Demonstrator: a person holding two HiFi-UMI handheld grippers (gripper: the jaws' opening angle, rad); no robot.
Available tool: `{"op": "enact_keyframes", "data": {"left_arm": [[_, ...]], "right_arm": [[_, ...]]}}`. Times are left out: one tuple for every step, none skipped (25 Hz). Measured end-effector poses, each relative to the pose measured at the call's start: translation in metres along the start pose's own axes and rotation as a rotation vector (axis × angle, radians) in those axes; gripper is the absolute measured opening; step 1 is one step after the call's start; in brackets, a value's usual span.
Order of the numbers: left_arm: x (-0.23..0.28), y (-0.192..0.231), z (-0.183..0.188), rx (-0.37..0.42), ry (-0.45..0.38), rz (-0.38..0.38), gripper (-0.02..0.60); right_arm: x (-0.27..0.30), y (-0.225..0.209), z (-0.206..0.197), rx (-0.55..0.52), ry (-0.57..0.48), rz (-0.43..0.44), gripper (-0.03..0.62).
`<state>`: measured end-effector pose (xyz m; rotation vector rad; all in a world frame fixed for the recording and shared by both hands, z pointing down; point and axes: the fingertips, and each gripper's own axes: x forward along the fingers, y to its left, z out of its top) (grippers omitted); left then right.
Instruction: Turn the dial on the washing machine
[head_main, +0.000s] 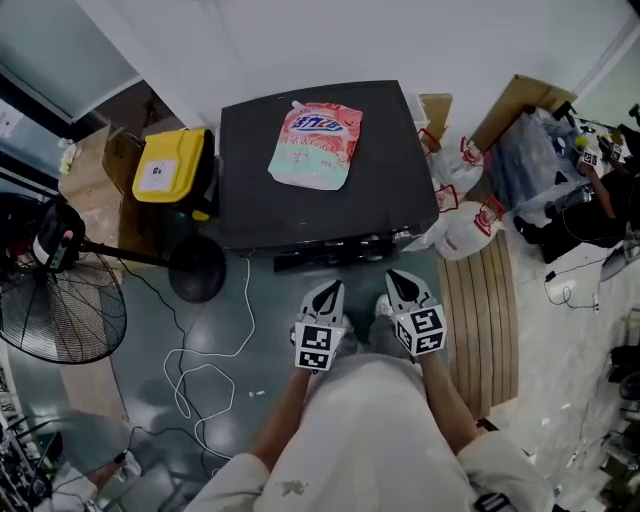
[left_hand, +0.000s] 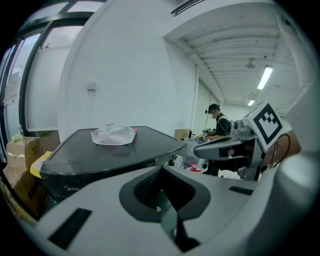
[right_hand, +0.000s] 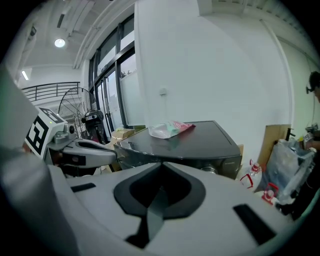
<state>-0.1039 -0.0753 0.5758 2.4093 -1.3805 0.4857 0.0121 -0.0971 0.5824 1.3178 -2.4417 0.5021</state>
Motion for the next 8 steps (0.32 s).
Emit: {"op": "enact_keyframes", "data": {"left_arm": [[-0.0006,0.0004,-0.0003,-0.001,-0.001,0.0,0.012],[-0.0012,0.0007,-0.0006,-0.002,-0.002,0.001,0.012],[-0.0016,0.0013,-0.0011,-0.002,-0.002,0.001,0.012],[-0.0019,0.0021,-0.0017,-0.003,-0.003,0.0,0.013],[-0.0022,0.0029,-0.0022,-0.003,-0.003,0.0,0.012],[-0.0024,0.0038,-0.0026,-0.003,-0.004,0.0,0.012],[-0.0027,0.0045,-0.003,-0.004,-0.005,-0.001,0.012],[-0.0031,0.0052,-0.0034,-0.004,-0.005,-0.002,0.012]], "right_arm": [[-0.0004,0.0001,-0.0005,0.0,0.001,-0.002,0.008],[-0.0006,0.0004,-0.0008,0.0,0.001,-0.003,0.008],[-0.0006,0.0009,-0.0011,-0.001,0.002,-0.004,0.008],[-0.0003,0.0014,-0.0014,-0.002,0.003,-0.006,0.008],[0.0002,0.0018,-0.0017,-0.004,0.003,-0.007,0.008],[0.0008,0.0022,-0.0018,-0.005,0.003,-0.009,0.008],[0.0013,0.0027,-0.0017,-0.006,0.003,-0.01,0.008],[0.0018,0.0031,-0.0017,-0.007,0.002,-0.012,0.008]]}}
